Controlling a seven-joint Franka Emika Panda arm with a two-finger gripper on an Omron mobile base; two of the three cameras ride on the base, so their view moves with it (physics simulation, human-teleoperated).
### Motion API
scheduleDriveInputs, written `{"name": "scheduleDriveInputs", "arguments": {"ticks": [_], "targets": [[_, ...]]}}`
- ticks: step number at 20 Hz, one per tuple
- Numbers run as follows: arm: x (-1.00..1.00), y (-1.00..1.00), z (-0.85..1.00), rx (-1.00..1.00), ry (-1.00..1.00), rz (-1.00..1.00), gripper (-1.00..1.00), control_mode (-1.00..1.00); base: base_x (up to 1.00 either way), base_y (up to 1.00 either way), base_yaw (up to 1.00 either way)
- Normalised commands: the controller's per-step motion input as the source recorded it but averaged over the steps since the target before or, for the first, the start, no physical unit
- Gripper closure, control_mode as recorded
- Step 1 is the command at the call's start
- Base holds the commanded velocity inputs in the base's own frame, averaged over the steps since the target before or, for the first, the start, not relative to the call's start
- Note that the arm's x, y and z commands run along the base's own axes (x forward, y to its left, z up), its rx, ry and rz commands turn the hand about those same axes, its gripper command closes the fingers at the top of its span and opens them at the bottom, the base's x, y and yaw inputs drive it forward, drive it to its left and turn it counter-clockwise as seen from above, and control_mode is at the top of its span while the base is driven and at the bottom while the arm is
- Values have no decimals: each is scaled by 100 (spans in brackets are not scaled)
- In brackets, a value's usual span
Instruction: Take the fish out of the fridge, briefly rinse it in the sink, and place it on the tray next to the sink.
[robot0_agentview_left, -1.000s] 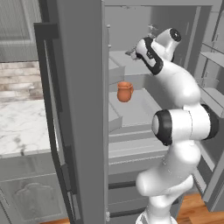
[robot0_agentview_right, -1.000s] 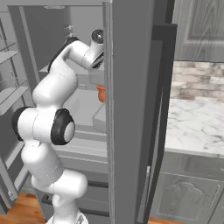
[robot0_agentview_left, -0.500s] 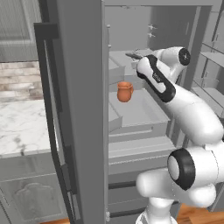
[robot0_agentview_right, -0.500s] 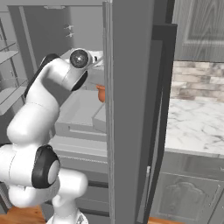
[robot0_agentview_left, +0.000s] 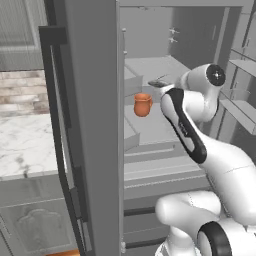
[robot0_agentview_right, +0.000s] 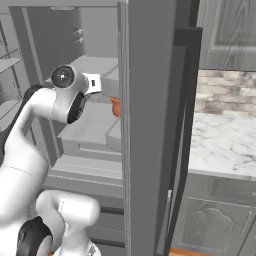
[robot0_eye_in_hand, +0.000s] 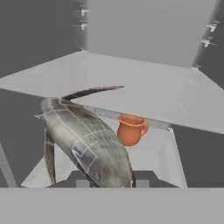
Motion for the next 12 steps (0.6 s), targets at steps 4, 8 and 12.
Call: {"name": "scheduleDriveInputs", "arguments": {"ticks": [4,8,12], "targets": [[-100,0,-100,-26,44,-5,100,-100,0,0,0],[-100,-10,-91,-19,12,-14,100,-100,0,0,0],[-18,-1,0,0,-3,-2,100,-100,0,0,0]]}}
